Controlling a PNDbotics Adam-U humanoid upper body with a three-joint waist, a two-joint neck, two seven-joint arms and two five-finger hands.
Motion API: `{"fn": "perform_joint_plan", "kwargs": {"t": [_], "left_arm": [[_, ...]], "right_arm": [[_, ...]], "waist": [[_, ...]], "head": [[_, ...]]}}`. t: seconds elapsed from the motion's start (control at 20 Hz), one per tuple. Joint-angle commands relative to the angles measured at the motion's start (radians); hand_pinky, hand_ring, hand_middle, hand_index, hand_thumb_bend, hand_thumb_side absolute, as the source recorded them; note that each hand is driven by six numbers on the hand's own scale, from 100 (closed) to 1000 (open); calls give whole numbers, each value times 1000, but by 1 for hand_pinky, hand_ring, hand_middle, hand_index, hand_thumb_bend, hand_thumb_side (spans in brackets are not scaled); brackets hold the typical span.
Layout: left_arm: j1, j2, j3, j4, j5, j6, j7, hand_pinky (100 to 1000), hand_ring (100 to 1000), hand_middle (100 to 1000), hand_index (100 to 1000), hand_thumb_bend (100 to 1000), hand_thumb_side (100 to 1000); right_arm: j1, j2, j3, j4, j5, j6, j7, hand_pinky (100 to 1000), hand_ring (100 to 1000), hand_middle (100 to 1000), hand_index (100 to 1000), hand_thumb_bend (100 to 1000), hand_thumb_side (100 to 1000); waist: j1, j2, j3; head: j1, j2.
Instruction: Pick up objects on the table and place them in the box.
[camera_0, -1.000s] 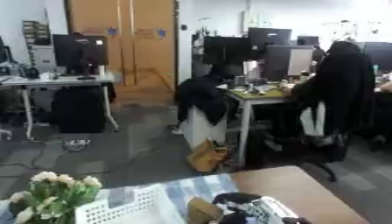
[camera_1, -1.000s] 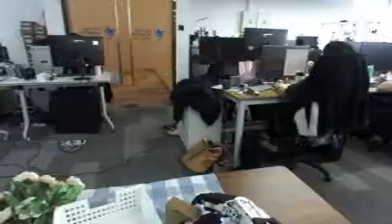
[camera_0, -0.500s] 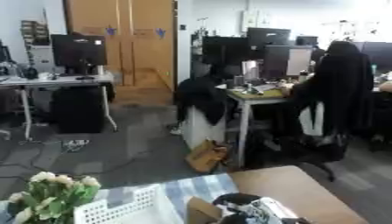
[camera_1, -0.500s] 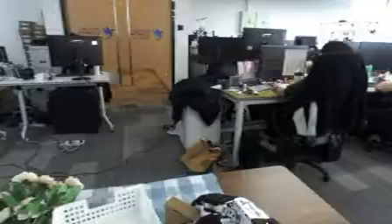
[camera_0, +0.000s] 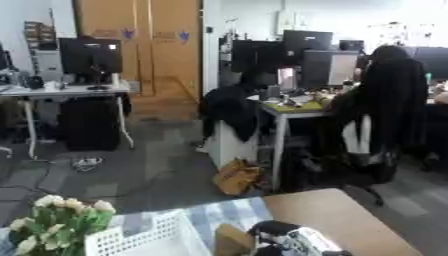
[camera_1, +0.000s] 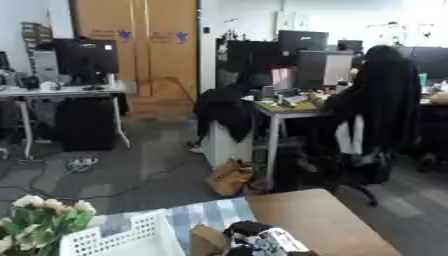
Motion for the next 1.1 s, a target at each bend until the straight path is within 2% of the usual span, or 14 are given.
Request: {"fn": "perform_joint_plan", "kwargs": {"t": [0.05,0.2,0.25,0.3,0.45,0.7,1.0,1.05,1.1], "left_arm": [[-21,0,7,-13,0,-2,1,776,969,889,987,100,833],[-21,0,7,-13,0,-2,2,776,969,889,987,100,832],[-21,0,7,-13,0,-2,2,776,969,890,988,100,829],[-21,0,7,-13,0,-2,2,775,969,890,988,100,828],[-22,-1,7,-13,-1,-2,1,775,968,890,988,100,823],[-22,-1,8,-13,-2,-2,1,775,967,890,988,100,821],[-23,-1,10,-13,-3,-2,2,776,967,890,988,100,819],[-22,-1,10,-13,-3,-2,2,776,967,891,988,100,818],[-22,-1,10,-13,-4,-2,2,776,967,891,988,100,818]], "right_arm": [[-20,-24,-11,-6,-6,-1,-17,735,617,638,771,523,913],[-21,-24,-12,-6,-16,2,-28,731,604,628,760,508,935],[-22,-24,-13,-6,-19,4,-32,730,588,601,734,498,982],[-23,-25,-14,-7,-23,6,-40,729,587,591,723,493,982],[-24,-26,-14,-10,-31,8,-63,718,571,547,681,440,964],[-23,-26,-12,-7,-38,9,-86,711,556,499,633,423,938],[-21,-25,-12,-3,-37,3,-87,696,538,433,558,411,866],[-21,-26,-12,-3,-36,3,-86,688,525,400,515,382,842],[-21,-26,-12,-3,-36,2,-87,688,525,400,515,382,842]], "waist": [[15,7,1],[16,7,2],[16,7,2],[16,8,3],[16,8,5],[15,8,6],[16,7,7],[16,7,7],[15,6,7]], "head": [[1,5],[-1,5],[-2,4],[-2,3],[-5,2],[-6,-1],[-7,3],[-7,4],[-7,6]]}}
